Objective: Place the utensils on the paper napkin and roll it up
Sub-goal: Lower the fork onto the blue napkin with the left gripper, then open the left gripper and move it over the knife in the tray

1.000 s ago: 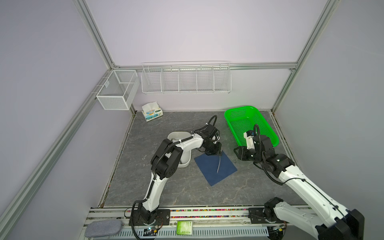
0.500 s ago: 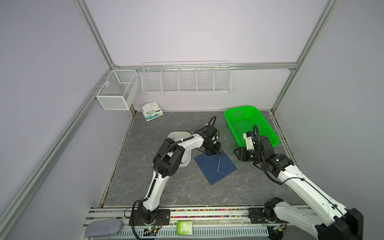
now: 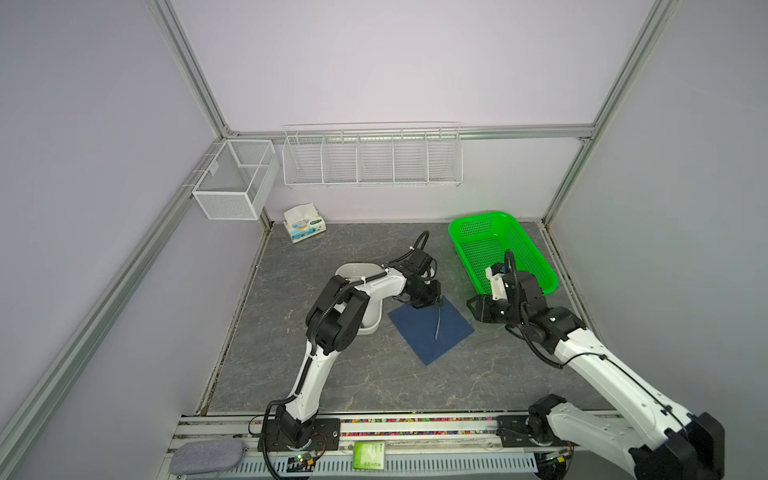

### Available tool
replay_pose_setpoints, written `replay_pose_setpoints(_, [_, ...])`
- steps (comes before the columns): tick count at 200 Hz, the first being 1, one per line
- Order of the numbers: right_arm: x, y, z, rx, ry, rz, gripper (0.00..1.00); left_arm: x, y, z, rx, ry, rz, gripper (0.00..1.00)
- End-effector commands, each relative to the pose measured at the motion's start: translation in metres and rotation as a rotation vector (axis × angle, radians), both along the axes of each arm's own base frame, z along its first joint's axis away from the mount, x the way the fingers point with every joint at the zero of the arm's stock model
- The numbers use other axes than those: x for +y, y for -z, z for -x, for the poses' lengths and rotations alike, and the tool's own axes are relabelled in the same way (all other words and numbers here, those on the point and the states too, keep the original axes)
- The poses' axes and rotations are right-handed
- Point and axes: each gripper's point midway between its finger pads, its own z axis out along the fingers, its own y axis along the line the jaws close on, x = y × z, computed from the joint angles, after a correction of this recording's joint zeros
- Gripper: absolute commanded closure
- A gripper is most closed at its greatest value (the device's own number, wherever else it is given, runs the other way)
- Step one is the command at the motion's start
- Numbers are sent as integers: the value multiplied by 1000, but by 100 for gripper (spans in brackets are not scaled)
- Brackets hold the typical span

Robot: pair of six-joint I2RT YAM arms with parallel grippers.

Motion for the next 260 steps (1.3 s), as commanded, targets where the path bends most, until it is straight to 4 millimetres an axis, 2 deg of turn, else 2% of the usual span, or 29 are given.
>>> replay_pose_setpoints(1, [0, 12, 3, 38, 1, -1, 55, -3, 4, -5, 28, -29, 52, 94])
replay_pose_setpoints(49, [2, 13, 4, 47, -5, -9, 54, 1, 8, -9, 30, -57, 50, 89])
replay_pose_setpoints(118, [3, 13, 4, 47, -6, -12, 54, 19, 18, -17, -15, -101, -63, 87])
replay_pose_setpoints(220, [4, 12, 3, 47, -9, -17, 54, 23, -13, -26, -90, -134, -69, 75])
replay_pose_setpoints(260, [5, 13, 3, 49, -10, -22, 54, 35, -24, -28, -129, -155, -122, 70])
